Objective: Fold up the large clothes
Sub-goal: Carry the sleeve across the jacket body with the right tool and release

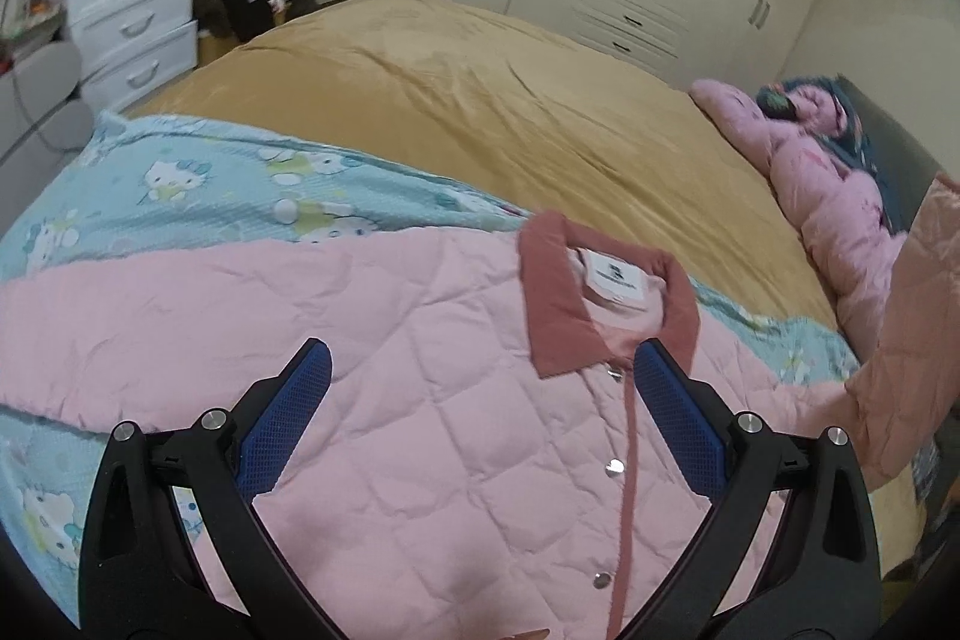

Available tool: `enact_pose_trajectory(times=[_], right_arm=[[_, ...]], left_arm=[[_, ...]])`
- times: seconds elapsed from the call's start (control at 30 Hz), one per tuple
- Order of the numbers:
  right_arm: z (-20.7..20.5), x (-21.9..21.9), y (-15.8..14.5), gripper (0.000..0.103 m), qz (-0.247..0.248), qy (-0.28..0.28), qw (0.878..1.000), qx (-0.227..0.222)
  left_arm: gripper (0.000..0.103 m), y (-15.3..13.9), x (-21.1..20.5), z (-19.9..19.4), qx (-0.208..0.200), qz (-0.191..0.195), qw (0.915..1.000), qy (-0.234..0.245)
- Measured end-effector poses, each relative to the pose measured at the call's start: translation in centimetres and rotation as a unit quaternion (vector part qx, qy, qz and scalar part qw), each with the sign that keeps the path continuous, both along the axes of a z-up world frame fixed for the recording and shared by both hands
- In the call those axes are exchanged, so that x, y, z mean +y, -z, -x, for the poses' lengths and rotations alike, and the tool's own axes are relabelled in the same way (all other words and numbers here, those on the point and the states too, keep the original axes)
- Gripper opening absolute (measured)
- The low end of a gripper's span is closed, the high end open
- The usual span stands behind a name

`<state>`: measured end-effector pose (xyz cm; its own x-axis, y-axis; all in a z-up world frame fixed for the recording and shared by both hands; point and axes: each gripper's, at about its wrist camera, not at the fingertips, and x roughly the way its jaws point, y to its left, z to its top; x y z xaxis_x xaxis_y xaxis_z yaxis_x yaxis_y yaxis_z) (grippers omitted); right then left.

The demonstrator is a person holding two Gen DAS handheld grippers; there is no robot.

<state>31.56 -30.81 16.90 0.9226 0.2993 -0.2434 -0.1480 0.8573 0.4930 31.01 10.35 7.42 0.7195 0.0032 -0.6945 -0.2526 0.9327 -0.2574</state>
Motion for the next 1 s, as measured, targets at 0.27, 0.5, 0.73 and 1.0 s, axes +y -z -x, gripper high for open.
enact_pose_trajectory(times=[0.27, 0.5, 0.73, 1.0], right_arm=[[-1.3, 6.6, 0.4, 0.023, 0.006, -0.049, 0.999, 0.005], [-2.4, 12.3, 1.8, 0.023, 0.009, -0.086, 0.996, 0.021], [-2.7, 17.1, 3.9, 0.022, 0.015, -0.114, 0.993, 0.034], [-3.1, 21.2, 7.6, 0.022, 0.021, -0.129, 0.99, 0.06]], left_arm=[[0.095, 0.8, 3.1, 0.0, -0.007, 0.054, 0.9985, -0.01], [0.095, 1.1, 4.3, 0.0, -0.017, 0.104, 0.9943, 0.013], [0.095, 1.7, 6.3, 0.1, -0.024, 0.145, 0.9891, 0.011], [0.095, 2.6, 8.0, 0.0, -0.025, 0.186, 0.9823, 0.01]])
